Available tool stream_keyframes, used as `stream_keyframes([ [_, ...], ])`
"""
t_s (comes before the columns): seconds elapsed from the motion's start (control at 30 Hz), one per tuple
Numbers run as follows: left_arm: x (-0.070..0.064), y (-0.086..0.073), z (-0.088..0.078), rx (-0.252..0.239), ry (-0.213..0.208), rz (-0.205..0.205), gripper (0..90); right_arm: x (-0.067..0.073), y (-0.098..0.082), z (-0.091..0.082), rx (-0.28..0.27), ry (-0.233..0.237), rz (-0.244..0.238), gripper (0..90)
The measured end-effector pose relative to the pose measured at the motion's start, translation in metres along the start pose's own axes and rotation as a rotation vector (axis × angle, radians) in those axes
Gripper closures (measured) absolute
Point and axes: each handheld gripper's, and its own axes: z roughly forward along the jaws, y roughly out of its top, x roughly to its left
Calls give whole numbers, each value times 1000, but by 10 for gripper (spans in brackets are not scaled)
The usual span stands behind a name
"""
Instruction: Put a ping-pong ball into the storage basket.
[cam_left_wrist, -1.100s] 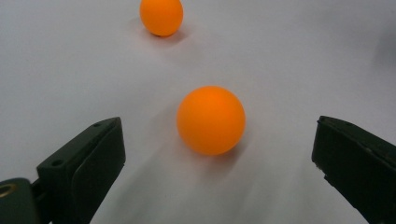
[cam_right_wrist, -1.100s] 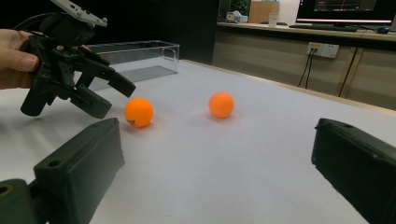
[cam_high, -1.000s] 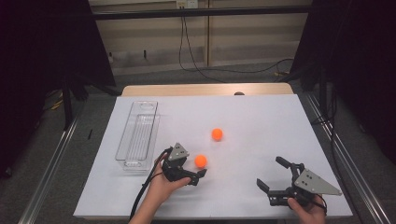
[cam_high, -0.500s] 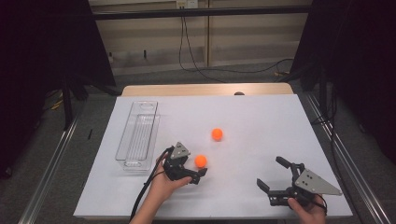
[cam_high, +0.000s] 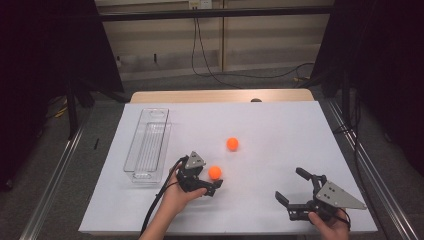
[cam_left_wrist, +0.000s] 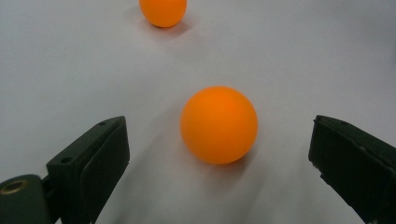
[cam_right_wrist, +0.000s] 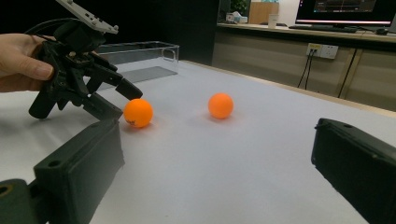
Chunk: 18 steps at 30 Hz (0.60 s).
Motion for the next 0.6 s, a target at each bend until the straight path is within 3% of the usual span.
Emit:
stream_keyframes([
  [0.6, 0, 3, 7, 27, -13, 10, 120, 0, 0, 0, 1, 1, -1, 14],
])
